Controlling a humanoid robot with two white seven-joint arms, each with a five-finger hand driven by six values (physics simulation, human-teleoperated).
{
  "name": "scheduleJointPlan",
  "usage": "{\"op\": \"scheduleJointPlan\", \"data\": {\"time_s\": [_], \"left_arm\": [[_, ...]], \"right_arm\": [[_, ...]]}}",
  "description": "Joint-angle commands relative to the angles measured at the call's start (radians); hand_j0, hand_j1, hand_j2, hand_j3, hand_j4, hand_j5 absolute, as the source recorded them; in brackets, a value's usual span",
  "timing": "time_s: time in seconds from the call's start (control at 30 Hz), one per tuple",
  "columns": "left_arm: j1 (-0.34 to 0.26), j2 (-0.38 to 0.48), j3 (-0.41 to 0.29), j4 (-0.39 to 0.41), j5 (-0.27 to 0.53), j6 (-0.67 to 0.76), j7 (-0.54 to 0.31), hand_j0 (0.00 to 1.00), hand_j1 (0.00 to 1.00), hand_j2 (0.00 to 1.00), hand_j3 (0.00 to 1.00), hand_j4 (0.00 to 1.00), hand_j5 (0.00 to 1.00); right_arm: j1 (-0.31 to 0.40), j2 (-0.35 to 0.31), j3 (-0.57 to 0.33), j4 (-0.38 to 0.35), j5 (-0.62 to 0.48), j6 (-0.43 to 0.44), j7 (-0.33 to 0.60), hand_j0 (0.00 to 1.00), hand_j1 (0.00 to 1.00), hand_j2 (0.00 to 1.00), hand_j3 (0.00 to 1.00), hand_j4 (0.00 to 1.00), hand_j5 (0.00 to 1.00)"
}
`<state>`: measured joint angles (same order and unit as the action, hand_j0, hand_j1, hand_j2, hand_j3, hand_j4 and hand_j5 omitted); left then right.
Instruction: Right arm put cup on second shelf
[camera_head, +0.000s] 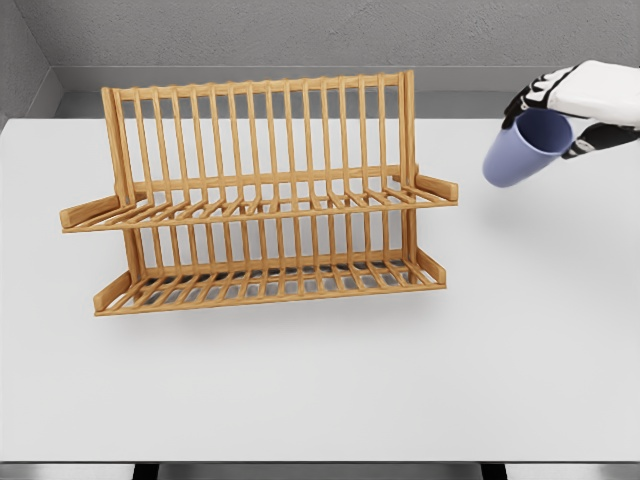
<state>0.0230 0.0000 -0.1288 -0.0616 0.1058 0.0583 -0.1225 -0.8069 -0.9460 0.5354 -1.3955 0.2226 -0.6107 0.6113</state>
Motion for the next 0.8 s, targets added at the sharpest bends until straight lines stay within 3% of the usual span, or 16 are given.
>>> {"op": "scheduleJointPlan", "data": {"time_s": [0.0, 0.27, 0.53, 0.77], "left_arm": [[0.000, 0.000, 0.000, 0.000, 0.000, 0.000, 0.000, 1.00, 1.00, 1.00, 1.00, 1.00, 1.00], [0.000, 0.000, 0.000, 0.000, 0.000, 0.000, 0.000, 1.00, 1.00, 1.00, 1.00, 1.00, 1.00], [0.000, 0.000, 0.000, 0.000, 0.000, 0.000, 0.000, 1.00, 1.00, 1.00, 1.00, 1.00, 1.00], [0.000, 0.000, 0.000, 0.000, 0.000, 0.000, 0.000, 1.00, 1.00, 1.00, 1.00, 1.00, 1.00]], "right_arm": [[0.000, 0.001, -0.005, -0.011, -0.006, 0.003, 0.000, 0.64, 0.64, 0.64, 0.64, 0.64, 0.64], [-0.021, 0.004, -0.012, -0.030, -0.006, 0.003, 0.000, 0.64, 0.64, 0.64, 0.64, 0.64, 0.64], [-0.023, 0.004, -0.032, -0.138, -0.006, 0.003, 0.000, 0.64, 0.64, 0.64, 0.64, 0.64, 0.64], [-0.031, 0.004, -0.043, -0.192, -0.006, 0.002, 0.000, 0.64, 0.64, 0.64, 0.64, 0.64, 0.64]]}}
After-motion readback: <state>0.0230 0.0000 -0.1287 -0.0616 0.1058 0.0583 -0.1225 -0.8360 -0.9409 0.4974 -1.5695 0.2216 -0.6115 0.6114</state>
